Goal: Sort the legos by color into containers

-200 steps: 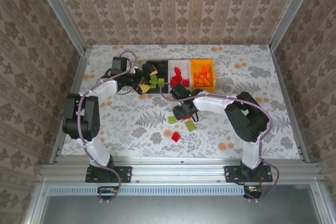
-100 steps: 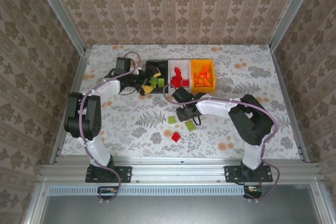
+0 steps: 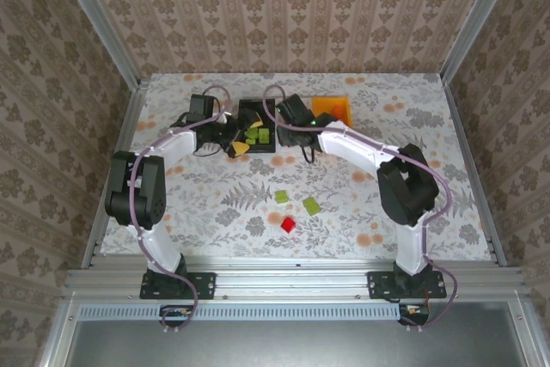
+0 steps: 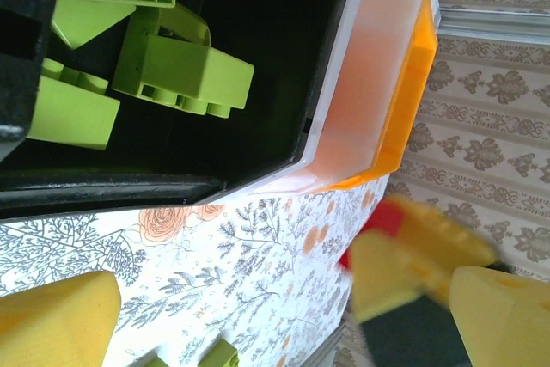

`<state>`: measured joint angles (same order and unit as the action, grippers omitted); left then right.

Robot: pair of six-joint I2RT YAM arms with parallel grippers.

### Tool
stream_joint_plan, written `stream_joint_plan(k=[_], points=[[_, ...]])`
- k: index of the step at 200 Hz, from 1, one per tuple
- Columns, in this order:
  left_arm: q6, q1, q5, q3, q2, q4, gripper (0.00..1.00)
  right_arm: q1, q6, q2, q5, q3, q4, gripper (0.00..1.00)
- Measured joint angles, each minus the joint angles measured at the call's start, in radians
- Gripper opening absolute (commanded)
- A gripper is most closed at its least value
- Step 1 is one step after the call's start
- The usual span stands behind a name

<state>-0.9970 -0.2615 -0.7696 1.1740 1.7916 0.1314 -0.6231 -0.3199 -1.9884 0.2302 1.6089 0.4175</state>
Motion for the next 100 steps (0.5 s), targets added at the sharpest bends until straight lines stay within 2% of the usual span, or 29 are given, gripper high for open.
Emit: stream_joint_plan(k=[46,69,100], points=[[0.046,-0.001,0.015,0.029,0.016,0.037,1.0,0.032,0.024,-0.197,0.013,0.208,0.027,0.45],[0.079,-0.002,0.023,0.045,0.016,0.073,1.0,0.057,0.032,-0.223,-0.004,0.244,0.027,0.57],[0.142,-0.019,0.064,0.09,0.012,0.13,1.0,0.086,0.031,-0.222,-0.025,0.227,0.034,0.64]])
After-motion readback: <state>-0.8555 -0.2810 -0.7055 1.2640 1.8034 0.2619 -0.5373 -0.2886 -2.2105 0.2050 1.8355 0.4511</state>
